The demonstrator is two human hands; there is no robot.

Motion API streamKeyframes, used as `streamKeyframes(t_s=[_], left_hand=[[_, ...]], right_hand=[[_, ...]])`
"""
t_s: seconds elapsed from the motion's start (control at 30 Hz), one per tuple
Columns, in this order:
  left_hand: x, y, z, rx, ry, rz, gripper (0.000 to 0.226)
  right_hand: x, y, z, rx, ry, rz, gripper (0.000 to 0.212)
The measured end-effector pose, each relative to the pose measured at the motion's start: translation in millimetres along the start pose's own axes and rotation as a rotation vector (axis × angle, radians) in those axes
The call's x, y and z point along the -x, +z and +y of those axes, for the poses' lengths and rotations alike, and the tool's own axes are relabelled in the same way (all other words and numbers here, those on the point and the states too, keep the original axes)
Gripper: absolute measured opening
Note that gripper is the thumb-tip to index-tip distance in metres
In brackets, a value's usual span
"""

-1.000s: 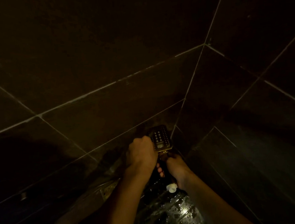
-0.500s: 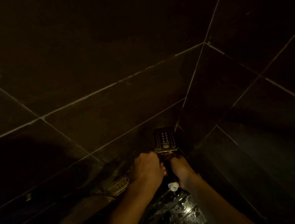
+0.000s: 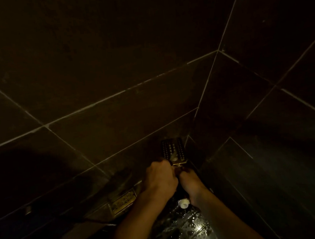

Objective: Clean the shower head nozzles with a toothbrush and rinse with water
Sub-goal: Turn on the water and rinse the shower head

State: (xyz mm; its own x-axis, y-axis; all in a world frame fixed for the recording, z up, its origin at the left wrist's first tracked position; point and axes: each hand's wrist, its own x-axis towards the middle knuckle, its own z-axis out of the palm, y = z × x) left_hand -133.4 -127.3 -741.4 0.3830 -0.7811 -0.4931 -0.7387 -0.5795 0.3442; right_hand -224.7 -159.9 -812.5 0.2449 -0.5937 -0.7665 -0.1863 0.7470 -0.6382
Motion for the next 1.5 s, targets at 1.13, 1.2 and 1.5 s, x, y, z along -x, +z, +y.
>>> streamKeyframes(t_s=[1.13, 1.2, 1.5], left_hand=[[13, 13, -27, 0.116, -0.023, 0.075, 0.029], [9, 15, -22, 0.138, 0.008, 0.072, 0.029], [5, 4, -33, 0.152, 0.018, 0.108, 0.03]], right_hand=[[-2, 1, 5, -0.057, 0.047, -0.021, 0.021], [0, 2, 4, -0.013, 0.016, -0.012, 0.02], [10, 8, 5, 0.017, -0.012, -0.052, 0.021]])
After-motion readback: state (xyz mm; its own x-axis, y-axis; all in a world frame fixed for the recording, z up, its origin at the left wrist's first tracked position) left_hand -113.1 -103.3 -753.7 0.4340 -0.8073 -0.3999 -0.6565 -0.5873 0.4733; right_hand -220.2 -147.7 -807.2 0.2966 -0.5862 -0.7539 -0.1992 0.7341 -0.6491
